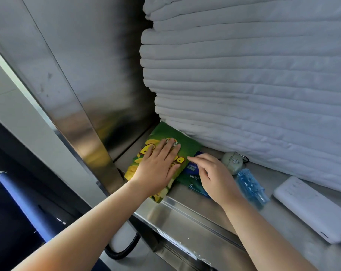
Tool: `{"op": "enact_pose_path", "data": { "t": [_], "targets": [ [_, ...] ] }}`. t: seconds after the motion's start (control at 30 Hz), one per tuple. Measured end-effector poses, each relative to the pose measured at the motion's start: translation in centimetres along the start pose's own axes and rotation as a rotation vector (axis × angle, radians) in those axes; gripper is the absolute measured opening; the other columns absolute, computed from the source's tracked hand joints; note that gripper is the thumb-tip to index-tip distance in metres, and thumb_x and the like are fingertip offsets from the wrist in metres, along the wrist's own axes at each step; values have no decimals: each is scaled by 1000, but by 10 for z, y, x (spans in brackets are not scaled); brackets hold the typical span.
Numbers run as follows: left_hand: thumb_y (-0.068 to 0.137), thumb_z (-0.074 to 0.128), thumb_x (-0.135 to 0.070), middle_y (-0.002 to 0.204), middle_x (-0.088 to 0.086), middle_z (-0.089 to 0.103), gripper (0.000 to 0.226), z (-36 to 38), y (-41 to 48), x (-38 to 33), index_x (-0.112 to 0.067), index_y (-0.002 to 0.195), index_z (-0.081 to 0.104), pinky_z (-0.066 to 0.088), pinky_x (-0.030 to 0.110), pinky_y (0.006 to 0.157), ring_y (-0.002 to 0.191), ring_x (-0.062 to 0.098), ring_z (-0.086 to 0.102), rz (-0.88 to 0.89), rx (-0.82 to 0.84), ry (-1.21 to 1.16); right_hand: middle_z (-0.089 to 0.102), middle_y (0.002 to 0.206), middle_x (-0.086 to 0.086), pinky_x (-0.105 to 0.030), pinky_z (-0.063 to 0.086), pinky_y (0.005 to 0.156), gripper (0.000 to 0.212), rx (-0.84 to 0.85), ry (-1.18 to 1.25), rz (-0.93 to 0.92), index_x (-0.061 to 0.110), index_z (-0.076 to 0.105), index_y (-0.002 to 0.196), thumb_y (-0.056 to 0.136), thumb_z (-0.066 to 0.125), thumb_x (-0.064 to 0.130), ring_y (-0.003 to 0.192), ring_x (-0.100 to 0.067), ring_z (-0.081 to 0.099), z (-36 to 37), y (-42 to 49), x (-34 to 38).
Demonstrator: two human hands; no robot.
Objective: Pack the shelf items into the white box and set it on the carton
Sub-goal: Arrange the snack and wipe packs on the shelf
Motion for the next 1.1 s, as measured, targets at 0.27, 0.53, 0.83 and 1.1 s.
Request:
{"op": "enact_pose_path", "data": {
  "t": [0.27, 0.53, 0.83, 1.1],
  "targets": [
    [96, 8, -53, 158, -8, -4, 57, 18, 1, 9, -32, 149, 0, -7, 34, 113, 143, 11, -9, -29, 123, -142, 61, 119, 8, -13, 44, 90, 37, 38, -30, 26, 14, 66, 118, 91, 47, -4, 109, -4, 55, 3, 1, 1],
    [88, 18, -68, 157, -7, -10, 74, 21, -7, 1, -32, 148, -6, -10, 37, 112, 143, 13, -13, 34, 134, -73, 53, 132, 3, -13, 27, 101, 36, 51, -132, 123, 15, 55, 130, 93, 54, 17, 121, -11, 46, 6, 0, -6],
    [79, 18, -80, 151, -13, -17, 86, 22, -9, 6, -35, 147, -9, -15, 34, 112, 139, 8, -20, 266, 149, -21, 26, 154, 3, -14, 9, 108, 44, 243, -217, 143, 24, 36, 144, 101, 38, 22, 142, -11, 20, 17, 1, -10],
    [83, 20, -76, 149, -15, -19, 80, 23, -8, 7, -37, 147, -8, -17, 33, 110, 138, 6, -22, 262, 140, -43, 29, 153, 4, -14, 10, 108, 44, 238, -228, 144, 24, 38, 143, 100, 40, 23, 141, -11, 22, 17, -1, -11]
  ]
}}
Point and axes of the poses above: each hand's wrist, its own y-axis towards the middle knuckle, its own z-axis out of the palm, x = y × z, the point moved 2 cm from there along y, towards the middle knuckle
